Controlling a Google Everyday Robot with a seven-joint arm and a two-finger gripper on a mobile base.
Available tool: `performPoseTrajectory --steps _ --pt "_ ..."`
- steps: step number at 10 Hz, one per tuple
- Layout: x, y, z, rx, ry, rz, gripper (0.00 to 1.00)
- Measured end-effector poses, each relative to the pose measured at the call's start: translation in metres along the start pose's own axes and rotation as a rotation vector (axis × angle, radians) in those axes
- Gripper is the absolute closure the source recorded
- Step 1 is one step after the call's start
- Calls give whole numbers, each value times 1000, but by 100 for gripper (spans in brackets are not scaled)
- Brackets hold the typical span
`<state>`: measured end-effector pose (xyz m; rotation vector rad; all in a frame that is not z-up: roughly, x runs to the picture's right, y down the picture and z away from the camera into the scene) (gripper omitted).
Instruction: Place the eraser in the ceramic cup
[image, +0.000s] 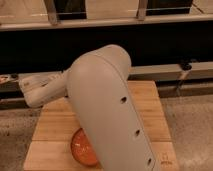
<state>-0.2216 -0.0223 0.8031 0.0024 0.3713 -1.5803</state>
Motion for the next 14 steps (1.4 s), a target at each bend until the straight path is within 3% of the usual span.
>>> performPoseTrajectory --steps 6,14 --pt "-7 4 7 -15 16 -4 100" --pt "-17 4 17 4 10 17 100"
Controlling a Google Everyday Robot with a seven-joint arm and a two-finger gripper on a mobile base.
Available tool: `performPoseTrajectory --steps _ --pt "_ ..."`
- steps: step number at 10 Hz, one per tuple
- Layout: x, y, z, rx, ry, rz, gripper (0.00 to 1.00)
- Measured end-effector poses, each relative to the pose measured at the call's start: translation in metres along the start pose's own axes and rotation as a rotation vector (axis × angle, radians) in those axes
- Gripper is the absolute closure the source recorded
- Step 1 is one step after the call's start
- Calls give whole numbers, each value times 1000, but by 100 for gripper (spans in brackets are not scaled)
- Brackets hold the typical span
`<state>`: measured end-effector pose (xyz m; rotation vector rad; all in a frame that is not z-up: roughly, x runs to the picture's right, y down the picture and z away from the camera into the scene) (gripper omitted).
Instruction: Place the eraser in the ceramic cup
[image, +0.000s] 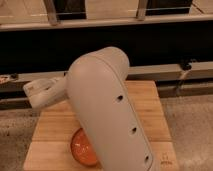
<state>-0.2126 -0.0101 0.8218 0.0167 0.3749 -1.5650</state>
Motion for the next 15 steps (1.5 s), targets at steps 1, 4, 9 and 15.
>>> performPoseTrajectory --steps 1,4,9,15 --pt "-1 0 0 4 1 6 100" --pt "-5 0 0 15 -1 20 100" --pt "-9 -1 -2 21 8 40 100" --pt "-12 3 0 25 -18 51 73"
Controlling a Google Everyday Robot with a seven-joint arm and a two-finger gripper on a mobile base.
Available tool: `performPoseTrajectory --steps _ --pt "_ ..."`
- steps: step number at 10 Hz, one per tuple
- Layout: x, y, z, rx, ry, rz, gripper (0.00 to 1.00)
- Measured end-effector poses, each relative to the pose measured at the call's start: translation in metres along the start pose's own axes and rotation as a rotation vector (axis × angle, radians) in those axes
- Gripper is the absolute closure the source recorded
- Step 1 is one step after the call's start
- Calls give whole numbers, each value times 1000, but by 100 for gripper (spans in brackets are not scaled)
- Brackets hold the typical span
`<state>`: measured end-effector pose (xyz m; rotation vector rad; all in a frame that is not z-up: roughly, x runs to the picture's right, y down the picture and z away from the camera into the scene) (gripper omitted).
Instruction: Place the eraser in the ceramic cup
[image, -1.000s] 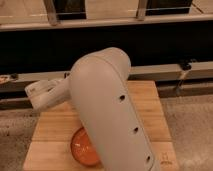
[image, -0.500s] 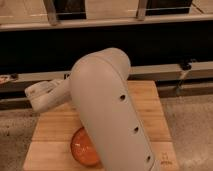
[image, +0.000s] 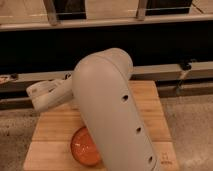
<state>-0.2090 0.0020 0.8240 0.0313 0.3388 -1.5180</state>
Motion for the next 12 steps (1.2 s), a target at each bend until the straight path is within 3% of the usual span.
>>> performPoseTrajectory --steps 5,12 --pt "0 0 -1 0 2 -9 23" --pt "-2 -2 -1 1 1 -12 20"
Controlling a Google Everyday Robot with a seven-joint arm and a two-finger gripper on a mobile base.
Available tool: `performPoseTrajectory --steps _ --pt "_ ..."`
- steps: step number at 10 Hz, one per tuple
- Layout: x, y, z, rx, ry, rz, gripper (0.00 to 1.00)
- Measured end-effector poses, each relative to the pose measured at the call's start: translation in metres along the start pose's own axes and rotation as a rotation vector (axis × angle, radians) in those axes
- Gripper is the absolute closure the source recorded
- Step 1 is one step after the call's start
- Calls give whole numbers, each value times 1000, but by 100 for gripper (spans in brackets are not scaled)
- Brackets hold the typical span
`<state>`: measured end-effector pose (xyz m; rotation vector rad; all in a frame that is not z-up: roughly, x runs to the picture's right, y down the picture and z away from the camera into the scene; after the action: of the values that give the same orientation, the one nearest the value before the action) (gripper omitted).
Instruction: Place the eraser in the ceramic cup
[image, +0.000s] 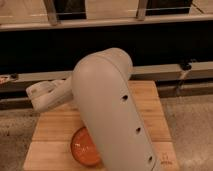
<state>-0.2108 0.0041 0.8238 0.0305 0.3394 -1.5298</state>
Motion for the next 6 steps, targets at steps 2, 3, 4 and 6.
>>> performPoseTrajectory --steps 2,3,4,6 --pt "-1 0 0 -1 -1 -1 20" --pt "-2 0 1 -1 -2 -1 20" --pt "-2 0 1 -2 -3 -2 20" --pt "-3 0 1 -1 -7 -2 20"
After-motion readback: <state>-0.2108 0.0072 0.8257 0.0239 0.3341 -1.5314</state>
